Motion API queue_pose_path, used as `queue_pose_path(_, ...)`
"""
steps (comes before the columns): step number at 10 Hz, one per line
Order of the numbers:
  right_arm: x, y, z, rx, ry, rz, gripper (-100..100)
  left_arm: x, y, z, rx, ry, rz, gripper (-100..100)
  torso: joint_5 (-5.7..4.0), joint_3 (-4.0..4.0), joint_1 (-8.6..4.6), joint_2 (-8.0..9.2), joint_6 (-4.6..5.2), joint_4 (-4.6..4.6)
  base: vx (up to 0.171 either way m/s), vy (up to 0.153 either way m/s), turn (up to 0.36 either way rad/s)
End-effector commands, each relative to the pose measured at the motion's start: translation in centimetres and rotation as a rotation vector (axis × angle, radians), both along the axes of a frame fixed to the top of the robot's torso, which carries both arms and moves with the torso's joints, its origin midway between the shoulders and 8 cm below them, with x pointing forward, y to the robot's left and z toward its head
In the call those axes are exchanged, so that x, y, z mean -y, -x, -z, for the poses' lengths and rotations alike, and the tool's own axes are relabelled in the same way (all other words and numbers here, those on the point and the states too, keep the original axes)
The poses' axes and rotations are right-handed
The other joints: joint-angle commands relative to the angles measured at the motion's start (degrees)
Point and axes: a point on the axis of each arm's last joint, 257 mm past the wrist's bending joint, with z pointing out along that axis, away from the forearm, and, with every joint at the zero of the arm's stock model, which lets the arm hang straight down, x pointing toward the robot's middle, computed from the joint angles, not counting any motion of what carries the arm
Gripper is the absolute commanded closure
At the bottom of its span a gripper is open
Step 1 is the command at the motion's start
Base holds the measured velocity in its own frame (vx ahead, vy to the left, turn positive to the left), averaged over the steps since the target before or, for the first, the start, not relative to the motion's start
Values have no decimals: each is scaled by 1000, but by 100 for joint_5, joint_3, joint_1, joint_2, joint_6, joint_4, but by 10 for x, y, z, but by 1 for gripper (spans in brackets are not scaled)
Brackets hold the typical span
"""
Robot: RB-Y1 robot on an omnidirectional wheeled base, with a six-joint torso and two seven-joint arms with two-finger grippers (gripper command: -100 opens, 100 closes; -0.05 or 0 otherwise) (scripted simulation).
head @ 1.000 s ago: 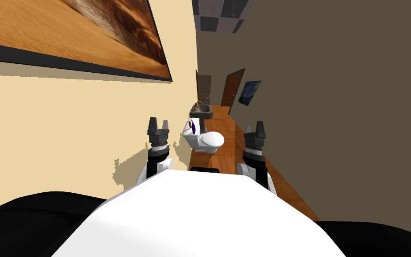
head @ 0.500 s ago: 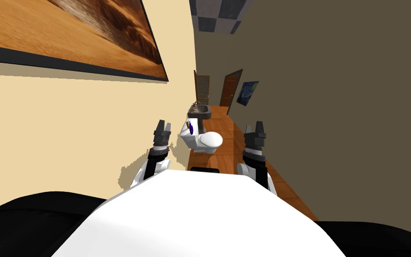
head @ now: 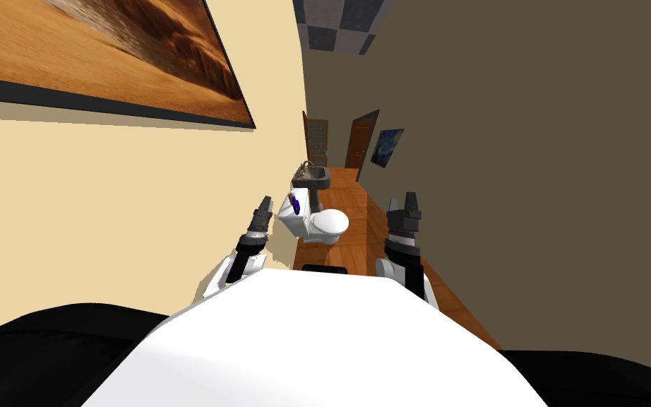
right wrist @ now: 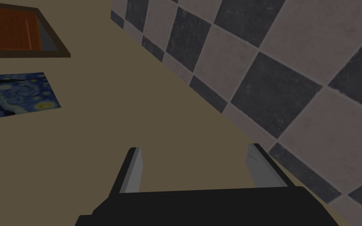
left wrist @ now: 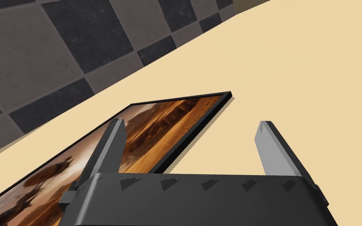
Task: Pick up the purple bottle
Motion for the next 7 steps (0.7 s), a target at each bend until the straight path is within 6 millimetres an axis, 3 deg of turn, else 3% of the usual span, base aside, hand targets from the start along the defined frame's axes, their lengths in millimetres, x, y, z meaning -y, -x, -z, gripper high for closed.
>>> queue_pose_path(1, 0, 0, 0, 0, 0, 0, 0, -10, -7, 17, -57, -43, -28, -100, 0, 0, 0, 0, 0, 0, 41, -77, -54)
queue_pose_path(7, 0, 0, 0, 0, 0, 0, 0, -47, -24, 75, -238, -203, -119, -100, 0, 4, -1, 7, -1, 1, 34, -79, -50)
